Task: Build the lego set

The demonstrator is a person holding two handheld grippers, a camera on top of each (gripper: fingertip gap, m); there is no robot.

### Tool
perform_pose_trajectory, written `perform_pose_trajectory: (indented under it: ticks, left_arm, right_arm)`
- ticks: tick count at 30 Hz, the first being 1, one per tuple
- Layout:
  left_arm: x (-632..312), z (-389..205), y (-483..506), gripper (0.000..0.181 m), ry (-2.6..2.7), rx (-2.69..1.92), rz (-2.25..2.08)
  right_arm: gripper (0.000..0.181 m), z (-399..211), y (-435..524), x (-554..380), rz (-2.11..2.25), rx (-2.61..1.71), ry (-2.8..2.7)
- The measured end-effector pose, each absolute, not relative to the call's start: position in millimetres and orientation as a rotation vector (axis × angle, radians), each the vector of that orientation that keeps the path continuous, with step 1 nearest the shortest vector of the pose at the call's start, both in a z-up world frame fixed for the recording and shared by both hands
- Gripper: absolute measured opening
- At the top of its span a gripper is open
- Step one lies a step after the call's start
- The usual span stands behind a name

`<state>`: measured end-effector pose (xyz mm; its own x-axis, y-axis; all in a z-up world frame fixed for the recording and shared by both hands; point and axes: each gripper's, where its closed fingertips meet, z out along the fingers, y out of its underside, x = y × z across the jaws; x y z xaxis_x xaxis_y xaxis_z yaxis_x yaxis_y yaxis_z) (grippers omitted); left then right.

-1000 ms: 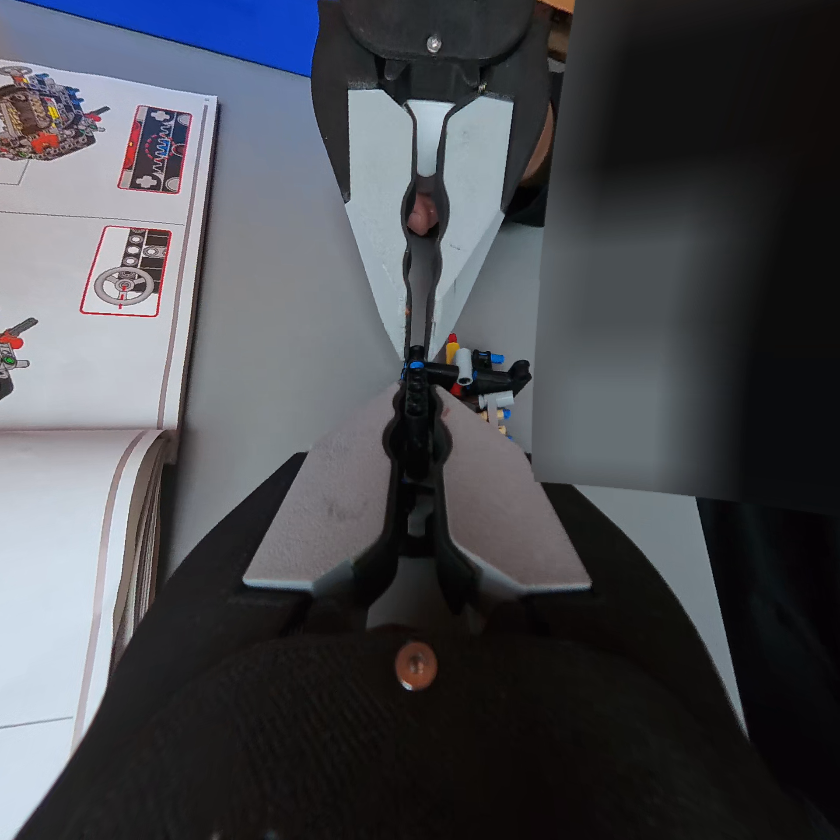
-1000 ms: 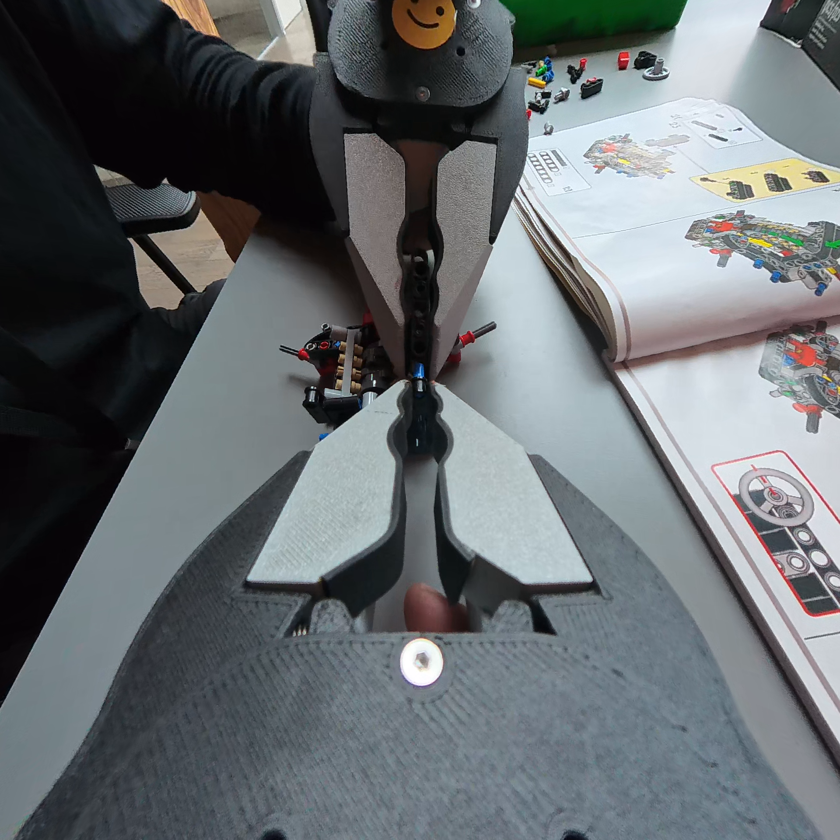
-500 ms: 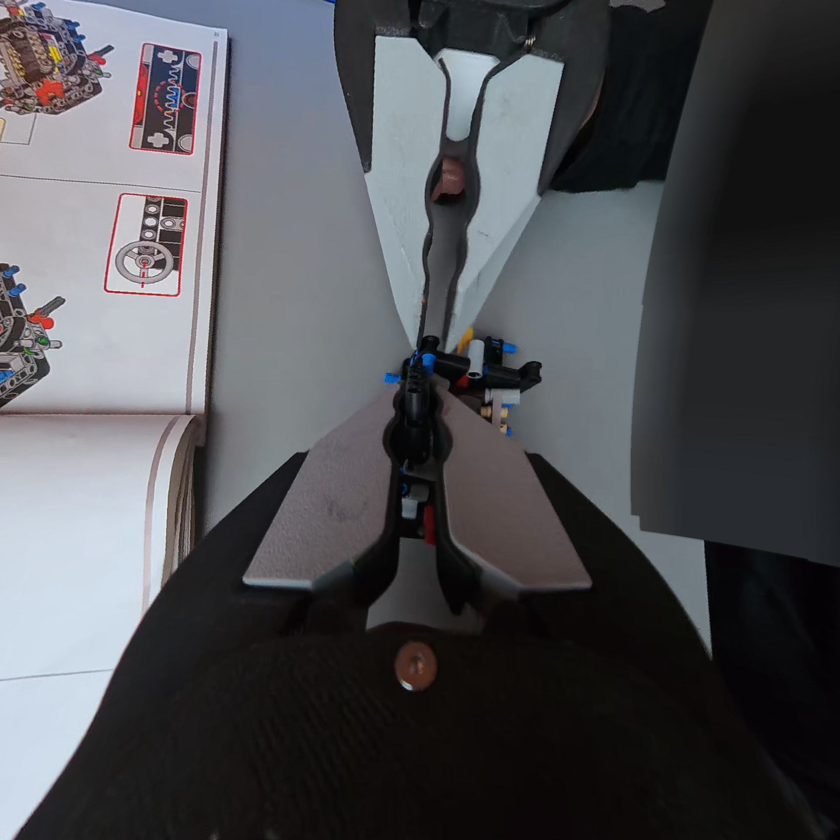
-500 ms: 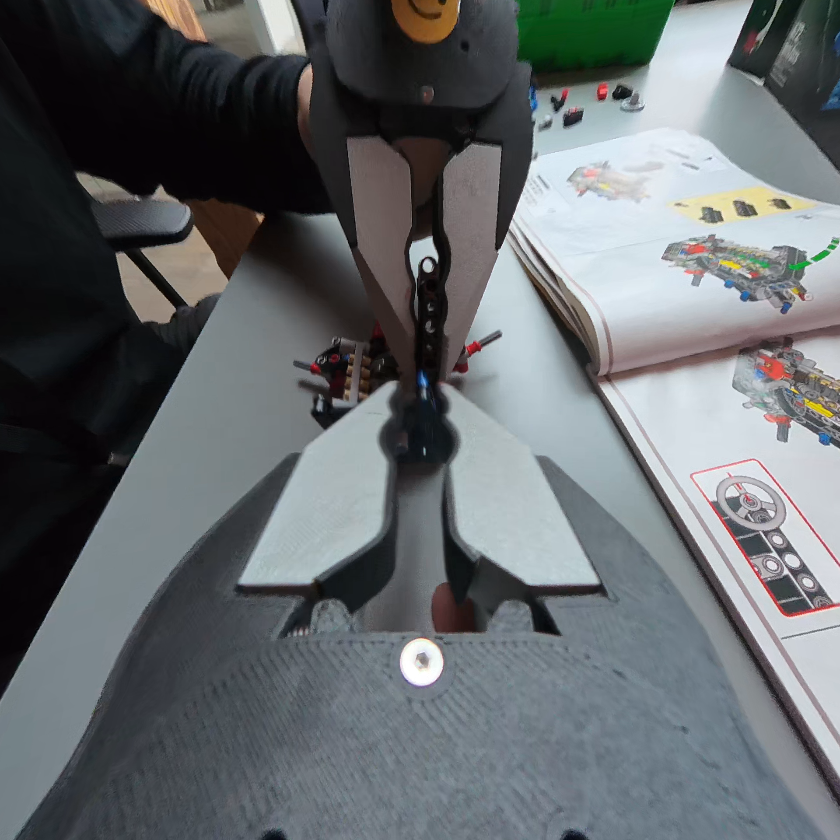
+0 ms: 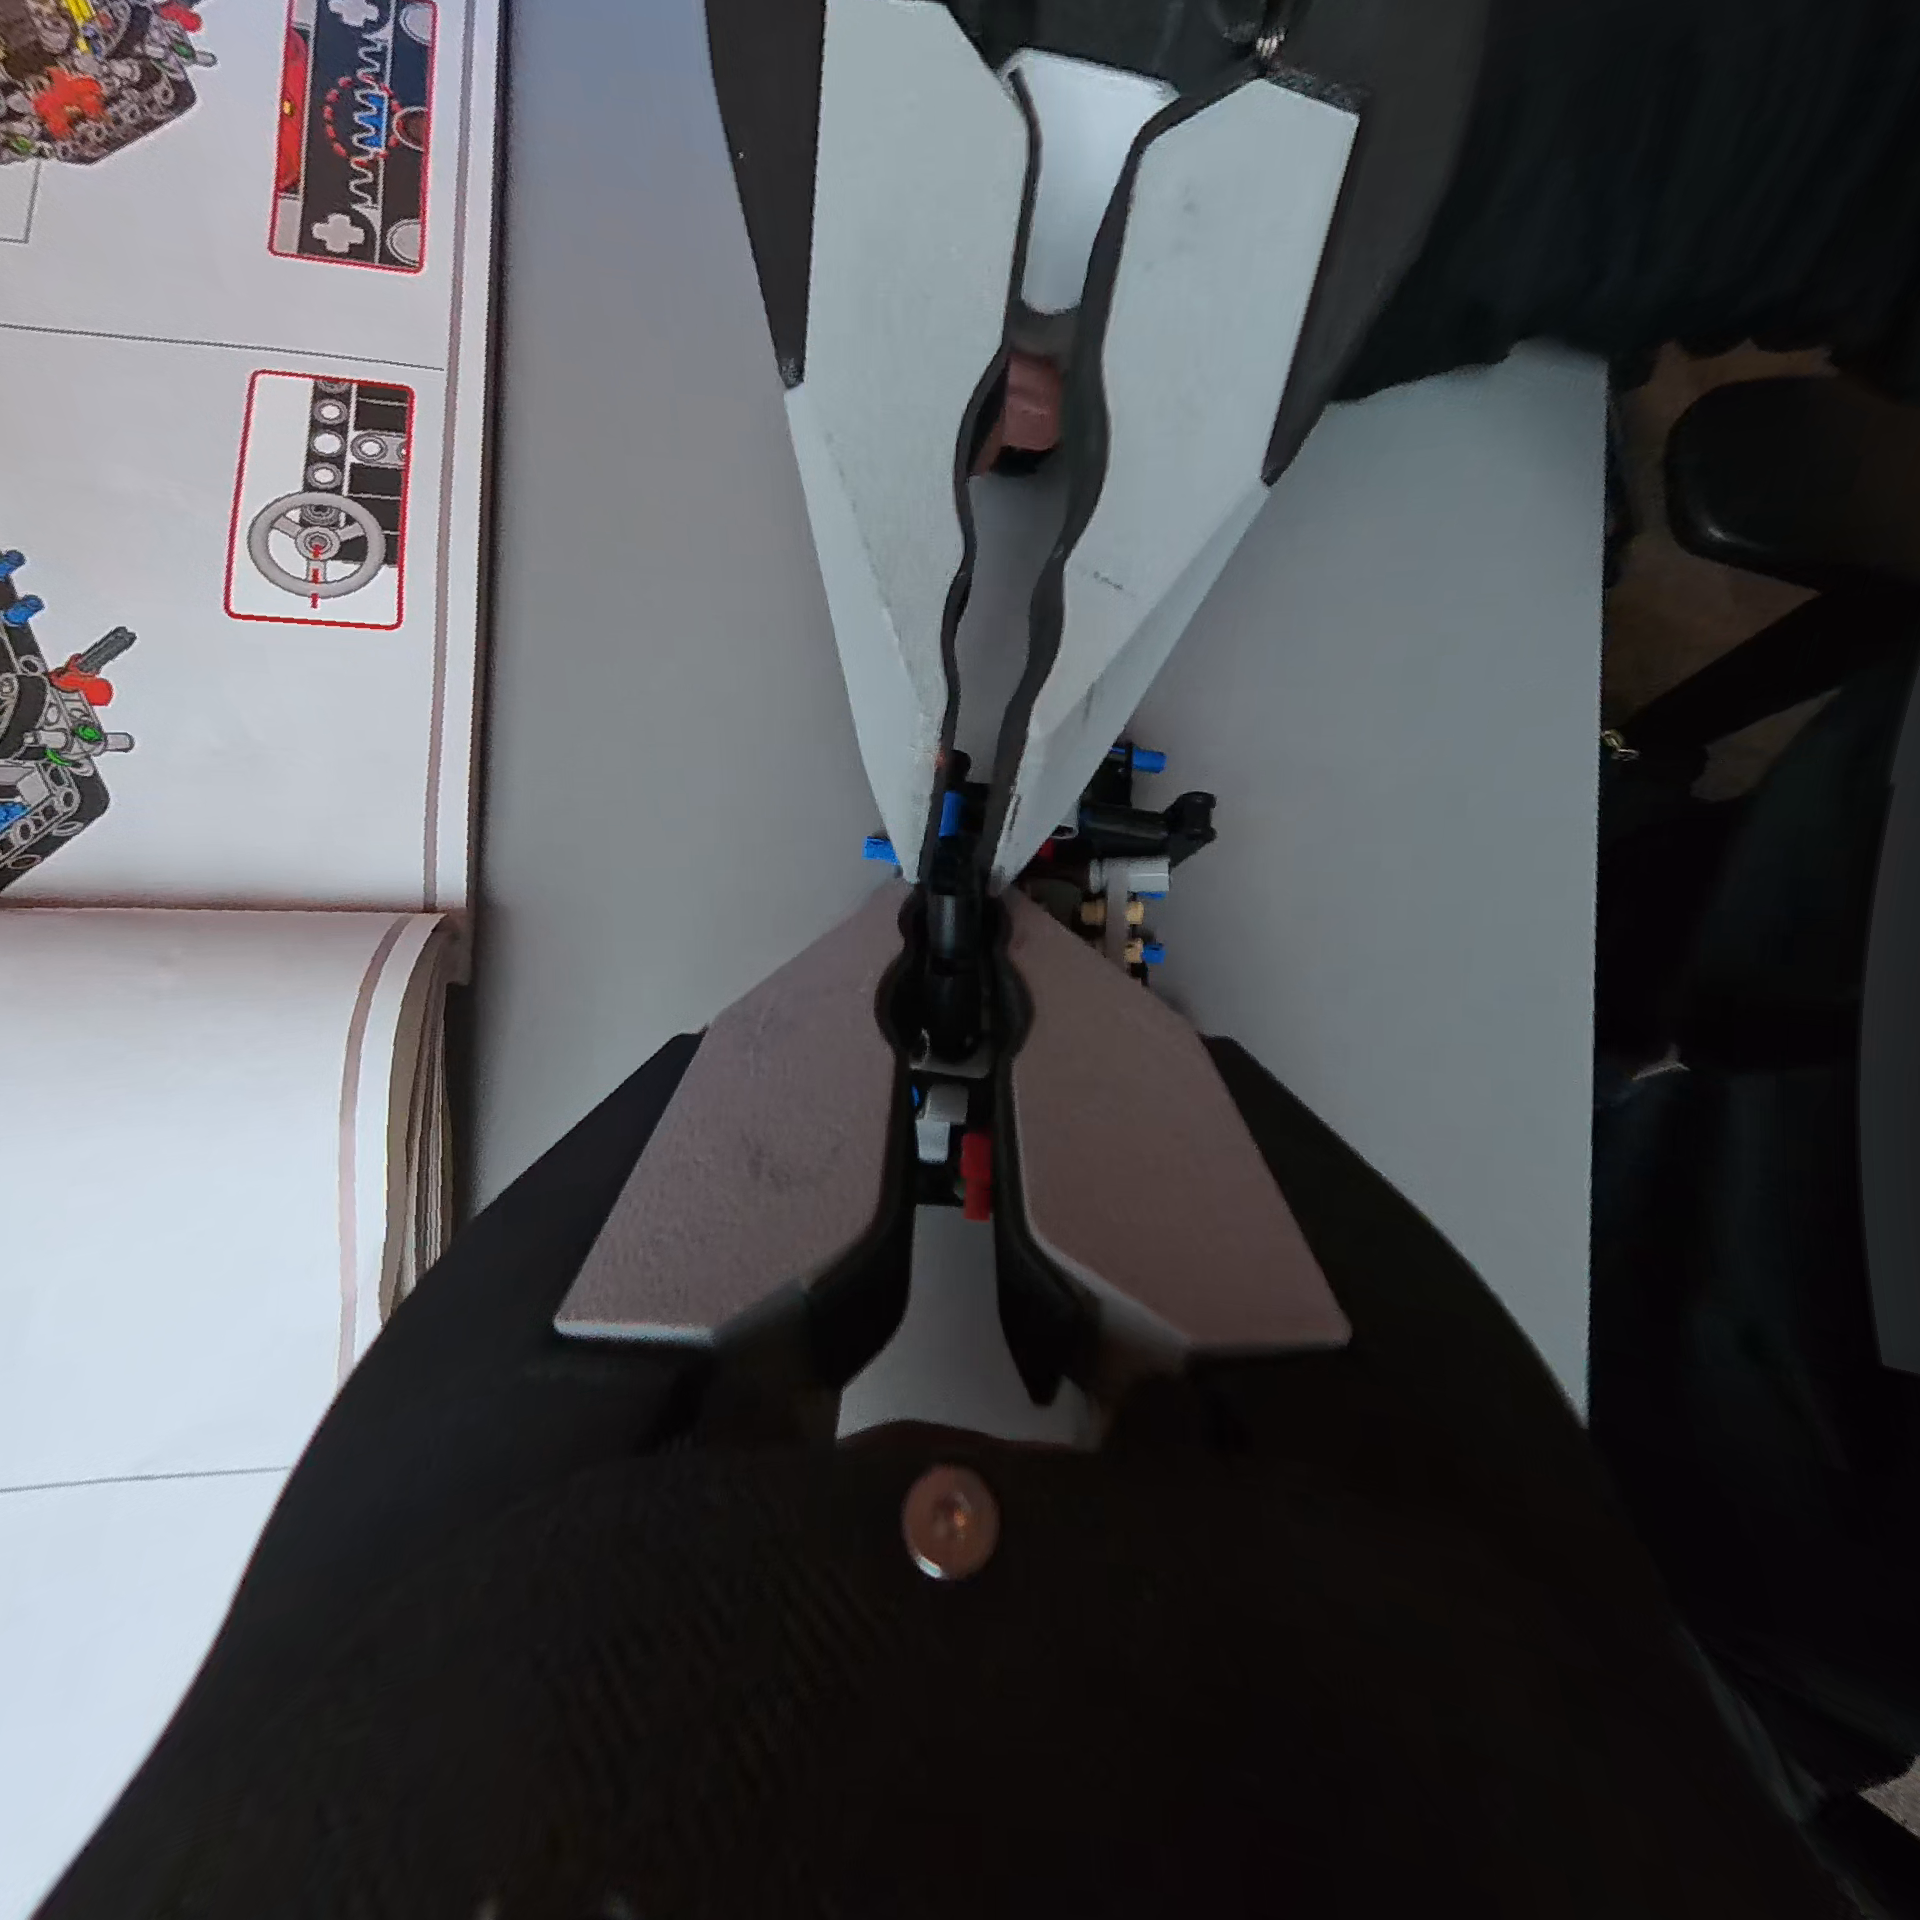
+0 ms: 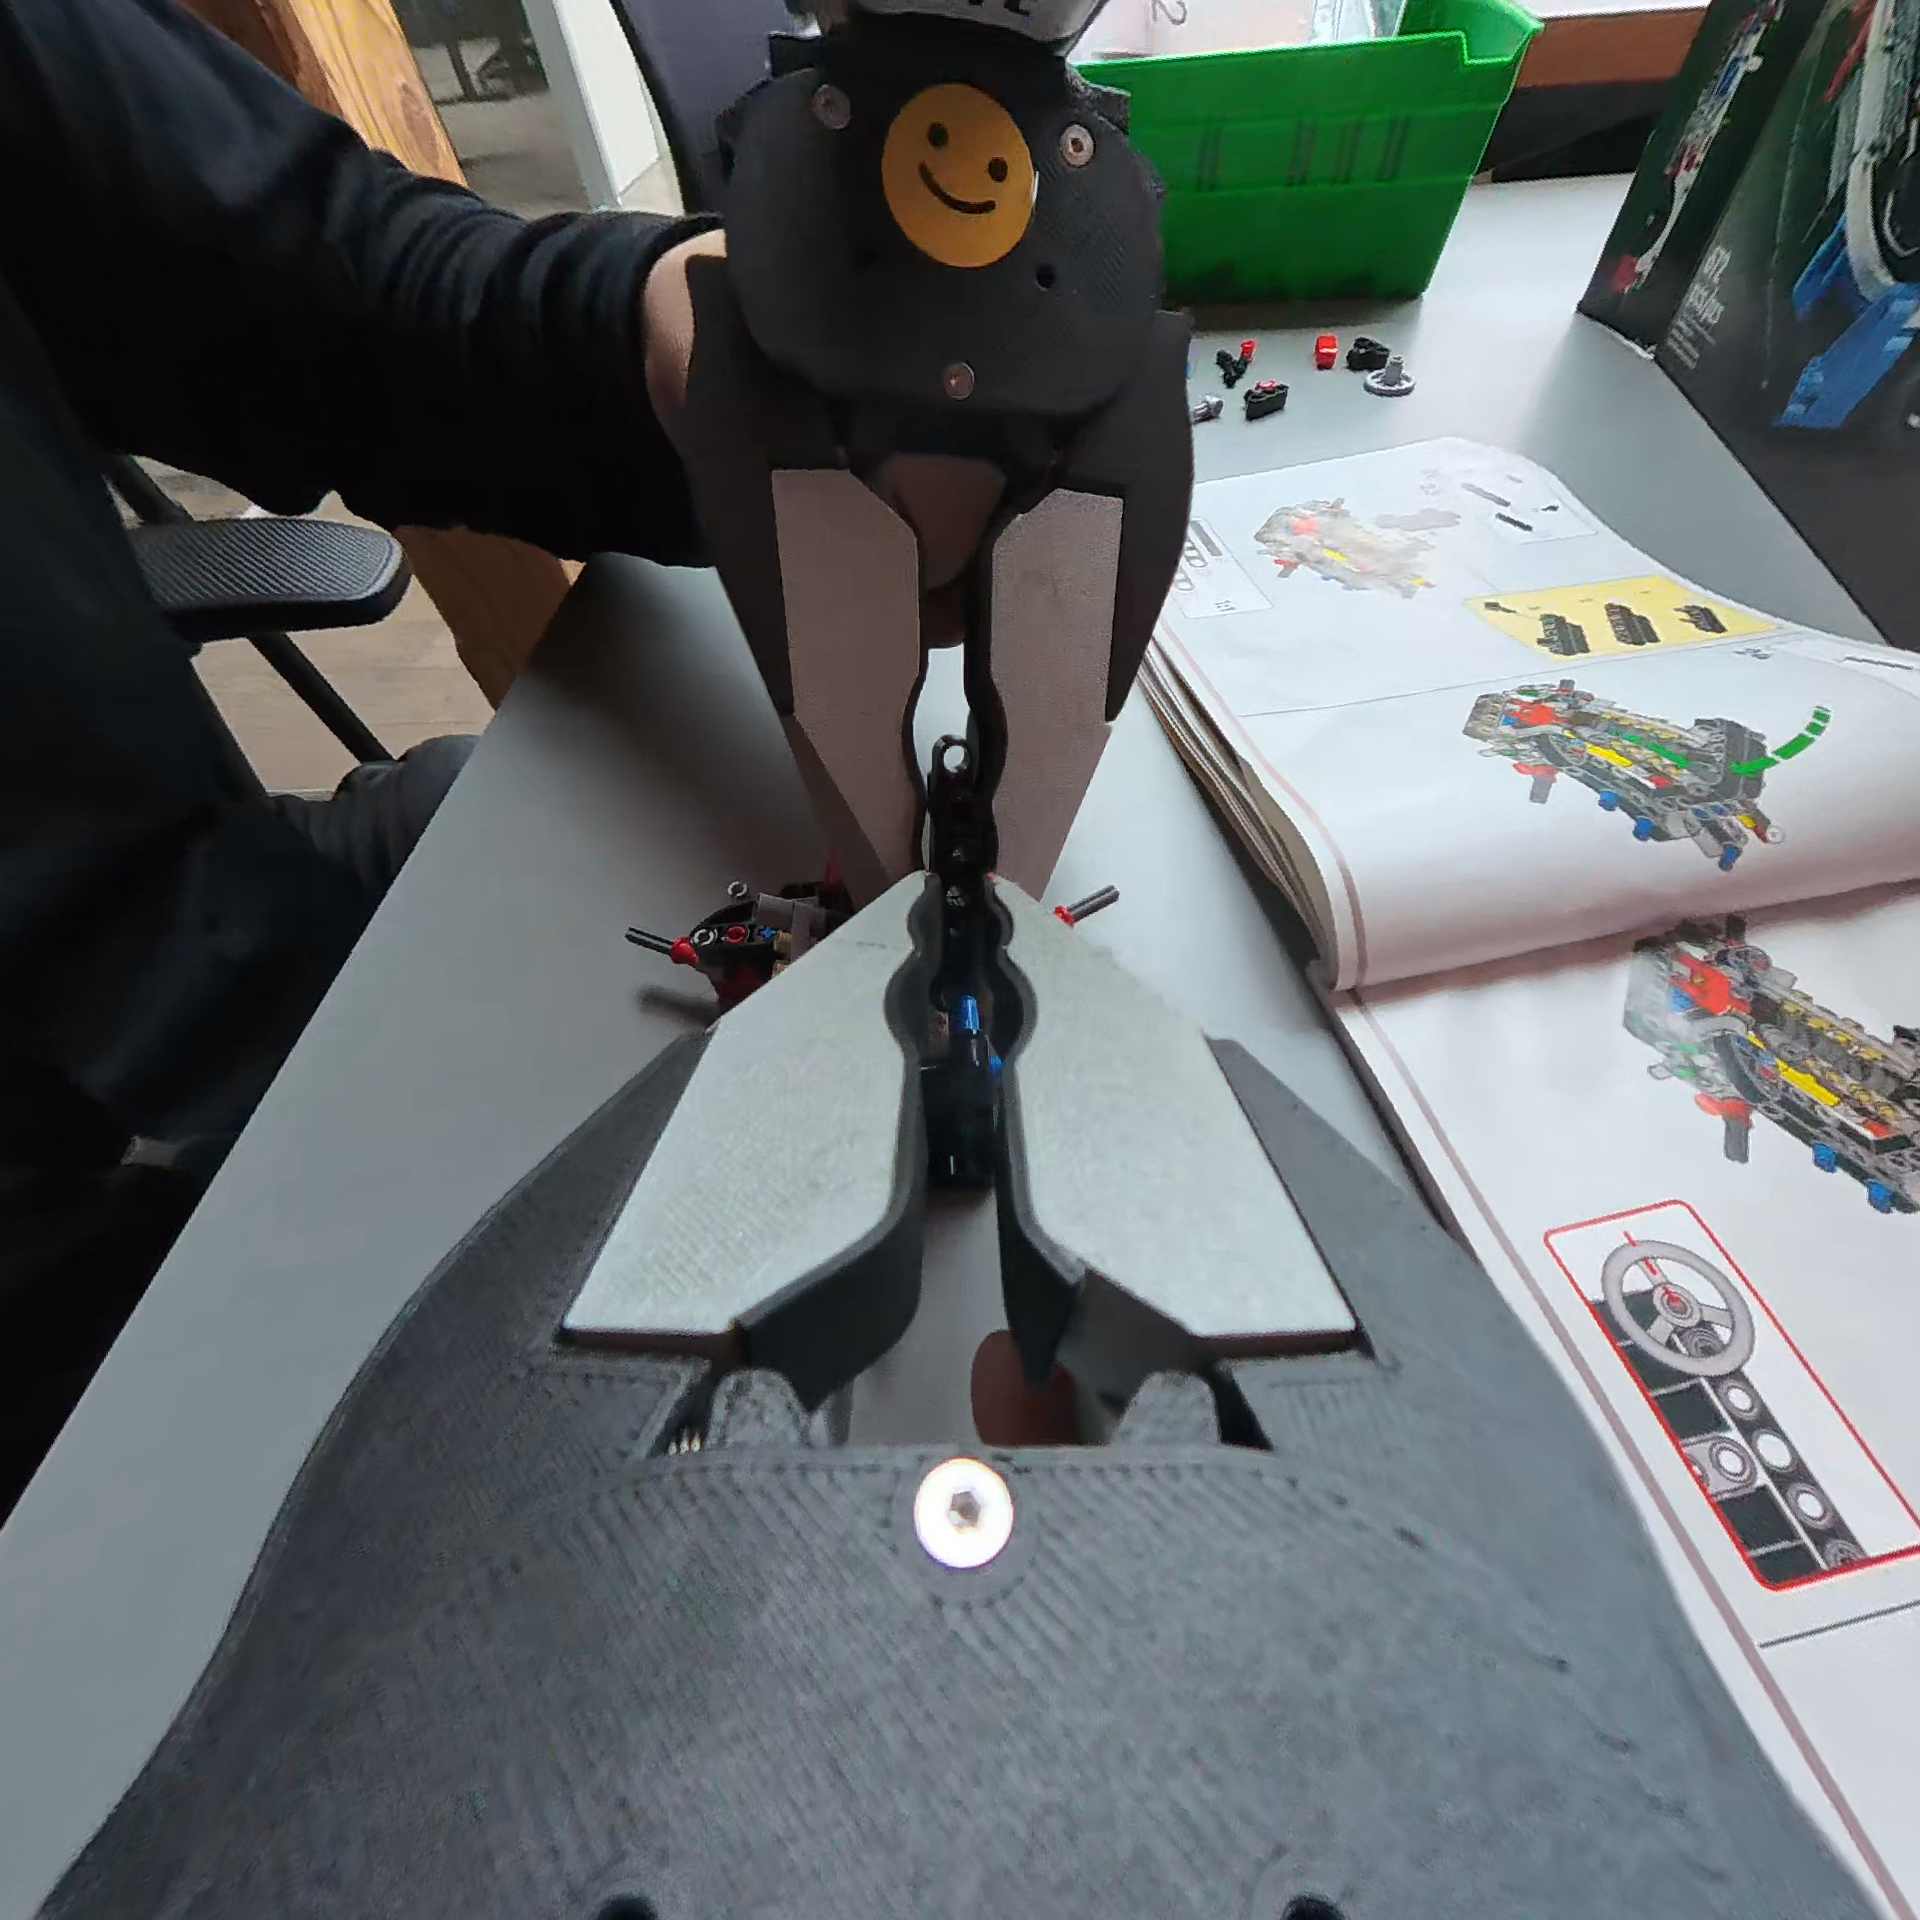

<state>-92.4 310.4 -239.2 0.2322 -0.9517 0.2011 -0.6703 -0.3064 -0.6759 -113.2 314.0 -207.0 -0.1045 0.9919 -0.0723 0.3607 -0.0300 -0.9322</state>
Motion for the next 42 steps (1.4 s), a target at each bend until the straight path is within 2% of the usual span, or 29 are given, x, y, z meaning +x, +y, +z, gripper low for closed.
perform_pose_trajectory:
  ticks: [15, 18, 26, 42]
  left_arm:
    - [-89, -232, 314, 0.005, 1.447, -2.005, -0.926]
    - [-89, -233, 315, 0.005, 1.452, -2.003, -0.912]
    - [-91, -235, 316, 0.005, 1.435, -2.013, -0.926]
    - [-88, -232, 315, 0.005, 1.444, -2.003, -0.928]
  right_arm:
    - [0.003, -204, 320, -100, 1.168, -1.472, -1.501]
    - [0.015, -207, 320, -92, 1.197, -1.501, -1.505]
    - [0.004, -228, 316, -89, 1.123, -1.55, -1.605]
    - [0.005, -230, 316, -88, 1.121, -1.566, -1.625]
